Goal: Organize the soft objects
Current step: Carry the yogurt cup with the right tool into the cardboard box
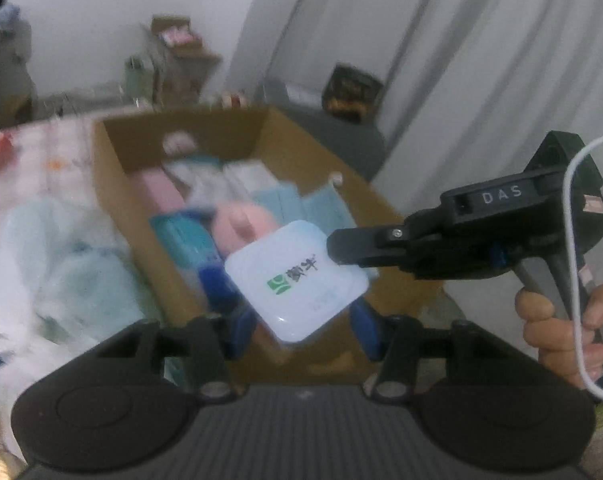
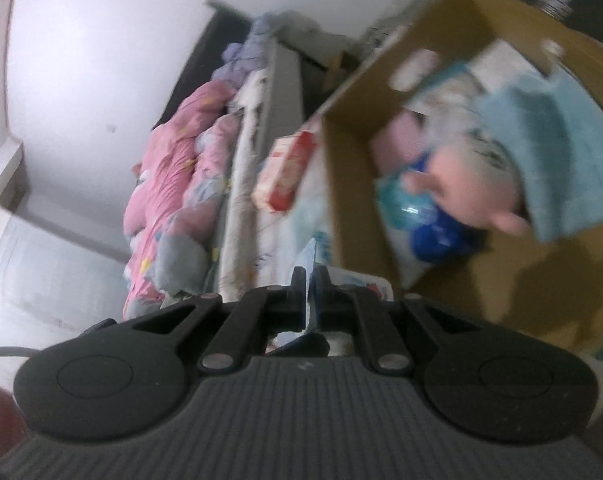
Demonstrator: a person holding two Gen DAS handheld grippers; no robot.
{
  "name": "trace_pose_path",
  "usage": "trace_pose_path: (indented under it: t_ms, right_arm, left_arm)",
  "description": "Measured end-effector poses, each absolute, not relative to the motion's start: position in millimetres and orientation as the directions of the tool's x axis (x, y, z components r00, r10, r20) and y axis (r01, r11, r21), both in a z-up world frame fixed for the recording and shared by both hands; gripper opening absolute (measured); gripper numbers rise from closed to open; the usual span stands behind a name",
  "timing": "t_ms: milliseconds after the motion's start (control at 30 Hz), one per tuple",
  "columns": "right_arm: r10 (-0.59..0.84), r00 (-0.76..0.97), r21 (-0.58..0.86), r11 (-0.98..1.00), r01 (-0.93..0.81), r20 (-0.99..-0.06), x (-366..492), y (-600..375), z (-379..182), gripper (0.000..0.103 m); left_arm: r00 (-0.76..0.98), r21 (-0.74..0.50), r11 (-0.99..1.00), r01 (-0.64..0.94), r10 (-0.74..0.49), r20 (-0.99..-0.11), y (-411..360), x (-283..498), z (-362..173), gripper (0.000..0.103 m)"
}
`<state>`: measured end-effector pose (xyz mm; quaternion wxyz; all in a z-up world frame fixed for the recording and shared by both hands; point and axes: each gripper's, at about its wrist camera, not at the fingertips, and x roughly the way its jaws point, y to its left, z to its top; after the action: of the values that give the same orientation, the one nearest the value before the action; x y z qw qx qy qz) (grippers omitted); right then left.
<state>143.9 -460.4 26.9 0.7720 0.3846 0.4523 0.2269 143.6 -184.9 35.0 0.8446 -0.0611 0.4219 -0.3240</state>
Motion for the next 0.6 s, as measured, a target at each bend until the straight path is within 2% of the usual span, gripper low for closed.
trace_pose_path:
  t_ms: [200,300,400,567,600]
  right_arm:
    - [0.715,0.43,0.811,0.58,0.075,-0.551,158,-472,-23,0.006]
    - [0.719,0.391,0.8,0.594,0.085,-0.575,167,-471,-38,0.012]
    - [0.709,0.343,0.775,0.624,0.104,-0.617,178,-467,-53,0.013]
    - [0.688,0.285,0.729,0.682,0.059,-0.668,187,-454,-52,0.018]
    - [0.675,0.278,0.713,0.7,0.051,-0.683,188,-452,-52,0.022]
  left_arm:
    - [0.393,-0.332,0.809,0.485,-0.541,-0.744,-201,154,6,0.051]
    - [0.405,-0.298,0.813,0.5,-0.524,-0.749,-206,148,7,0.051]
    - [0.409,-0.27,0.819,0.506,-0.503,-0.761,-210,148,9,0.052]
    - [0.425,-0.236,0.803,0.548,-0.51,-0.748,-215,138,18,0.052]
    - [0.432,-0.223,0.799,0.558,-0.509,-0.744,-215,136,21,0.054]
